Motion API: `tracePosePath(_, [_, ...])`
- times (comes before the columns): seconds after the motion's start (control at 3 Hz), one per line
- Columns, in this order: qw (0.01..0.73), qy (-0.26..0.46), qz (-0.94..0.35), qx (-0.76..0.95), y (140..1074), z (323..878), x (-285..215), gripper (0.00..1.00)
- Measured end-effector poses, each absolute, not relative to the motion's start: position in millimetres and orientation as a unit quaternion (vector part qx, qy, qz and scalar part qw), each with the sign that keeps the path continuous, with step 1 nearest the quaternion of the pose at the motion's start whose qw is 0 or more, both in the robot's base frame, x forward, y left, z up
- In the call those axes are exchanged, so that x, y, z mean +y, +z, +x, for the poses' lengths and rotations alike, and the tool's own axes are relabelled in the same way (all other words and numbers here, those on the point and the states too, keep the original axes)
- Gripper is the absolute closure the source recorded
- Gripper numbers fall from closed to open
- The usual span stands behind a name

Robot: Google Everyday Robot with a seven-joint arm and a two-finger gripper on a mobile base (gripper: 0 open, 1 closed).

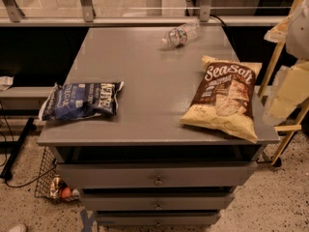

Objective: Move brown chip bag near blue chip bag

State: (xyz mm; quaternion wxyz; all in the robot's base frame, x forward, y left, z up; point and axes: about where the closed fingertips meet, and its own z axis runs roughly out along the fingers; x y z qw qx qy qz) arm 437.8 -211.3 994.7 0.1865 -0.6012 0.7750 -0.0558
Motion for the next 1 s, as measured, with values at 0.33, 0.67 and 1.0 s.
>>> tracePosePath(0.33, [0.187, -0.056, -0.601, 0.775, 994.7, 437.8, -211.2, 0.00])
tracePosePath(0.67, [0.191, -0.056, -0.607, 0.769, 993.6, 442.2, -208.3, 0.00])
tracePosePath(1.0, [0.197, -0.041, -0.638, 0.743, 980.6, 467.7, -191.4, 0.00])
